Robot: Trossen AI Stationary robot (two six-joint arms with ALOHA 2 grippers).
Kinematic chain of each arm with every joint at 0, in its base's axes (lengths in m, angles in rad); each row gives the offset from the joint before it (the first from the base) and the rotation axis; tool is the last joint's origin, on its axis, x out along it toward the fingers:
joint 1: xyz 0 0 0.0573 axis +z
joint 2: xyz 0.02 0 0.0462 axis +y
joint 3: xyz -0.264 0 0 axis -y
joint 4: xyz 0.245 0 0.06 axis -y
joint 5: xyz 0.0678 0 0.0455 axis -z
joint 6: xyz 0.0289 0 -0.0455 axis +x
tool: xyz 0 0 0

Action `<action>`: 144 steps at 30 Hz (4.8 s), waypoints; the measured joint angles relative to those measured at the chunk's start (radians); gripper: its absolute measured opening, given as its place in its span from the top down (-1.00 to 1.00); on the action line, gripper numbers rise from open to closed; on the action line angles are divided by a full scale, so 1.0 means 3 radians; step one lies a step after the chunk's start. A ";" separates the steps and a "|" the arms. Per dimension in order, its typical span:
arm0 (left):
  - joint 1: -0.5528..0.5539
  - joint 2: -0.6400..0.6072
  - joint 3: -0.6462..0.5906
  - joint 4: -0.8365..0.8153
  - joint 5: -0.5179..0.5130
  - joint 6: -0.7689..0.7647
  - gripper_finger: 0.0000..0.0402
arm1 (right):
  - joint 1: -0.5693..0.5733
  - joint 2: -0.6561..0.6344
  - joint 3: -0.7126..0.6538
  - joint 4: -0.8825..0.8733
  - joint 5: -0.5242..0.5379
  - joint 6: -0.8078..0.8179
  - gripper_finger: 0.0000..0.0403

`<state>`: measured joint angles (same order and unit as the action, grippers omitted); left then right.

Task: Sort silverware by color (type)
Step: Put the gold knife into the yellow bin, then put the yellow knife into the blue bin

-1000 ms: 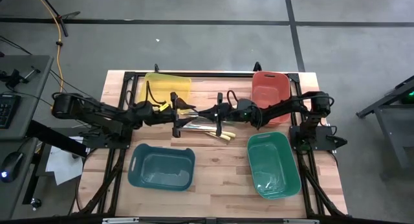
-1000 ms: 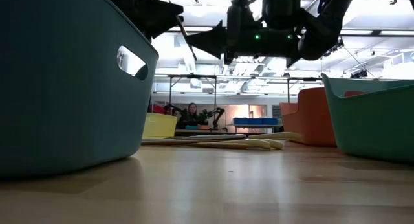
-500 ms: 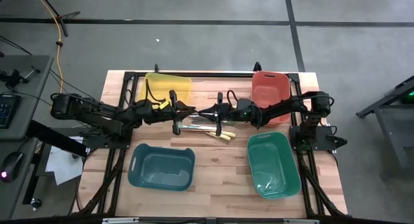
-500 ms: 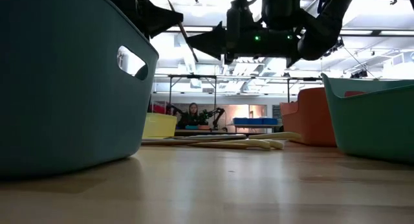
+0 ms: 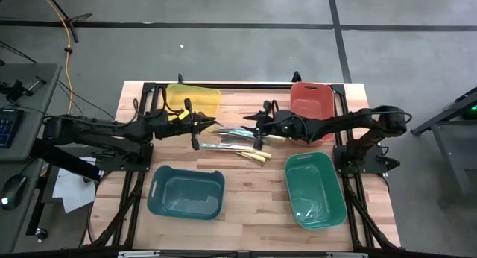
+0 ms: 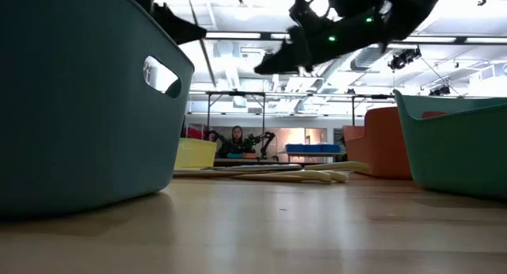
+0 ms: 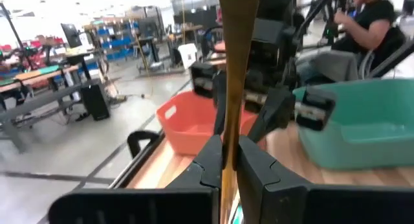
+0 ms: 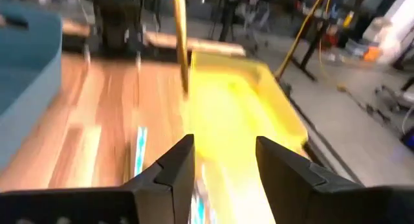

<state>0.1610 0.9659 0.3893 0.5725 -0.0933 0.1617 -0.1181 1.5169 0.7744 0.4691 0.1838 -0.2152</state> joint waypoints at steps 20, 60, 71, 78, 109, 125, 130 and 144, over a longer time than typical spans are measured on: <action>0.0490 -0.0534 -0.0454 0.0210 0.0360 -0.0263 0.96 | 0.0004 -0.0960 -0.1363 0.1798 -0.0343 0.0568 0.24; 0.2031 0.2147 0.2102 -0.4314 -0.0509 0.0705 0.96 | 0.0001 -0.0955 -0.1359 0.1739 -0.0337 0.0642 0.24; 0.2034 0.2623 0.2108 -0.4363 -0.0702 0.0916 0.96 | 0.0001 -0.0955 -0.1359 0.1739 -0.0336 0.0642 0.24; 0.2034 0.2729 0.2102 -0.4351 -0.0768 0.1161 0.87 | 0.0001 -0.0955 -0.1359 0.1740 -0.0337 0.0698 0.24; 0.2015 0.2100 0.2372 -0.4572 -0.1123 0.1215 0.16 | 0.0001 -0.0955 -0.1359 0.1744 -0.0336 0.0625 0.24; 0.1643 0.0050 0.1602 -0.2732 0.1554 -0.0100 0.21 | 0.0001 -0.0955 -0.1359 0.1757 -0.0336 0.0604 0.24; 0.1190 -0.0406 0.0610 -0.1575 0.1554 -0.0426 0.21 | 0.0001 -0.0955 -0.1359 0.1757 -0.0336 0.0604 0.24; 0.0514 -0.0563 -0.0490 0.0271 0.1142 -0.0480 0.21 | 0.0001 -0.0955 -0.1359 0.1749 -0.0336 0.0604 0.24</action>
<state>0.3151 0.7971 0.2424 0.6537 0.2493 0.0178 -0.1178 1.2304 0.3668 0.9937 0.0830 -0.0341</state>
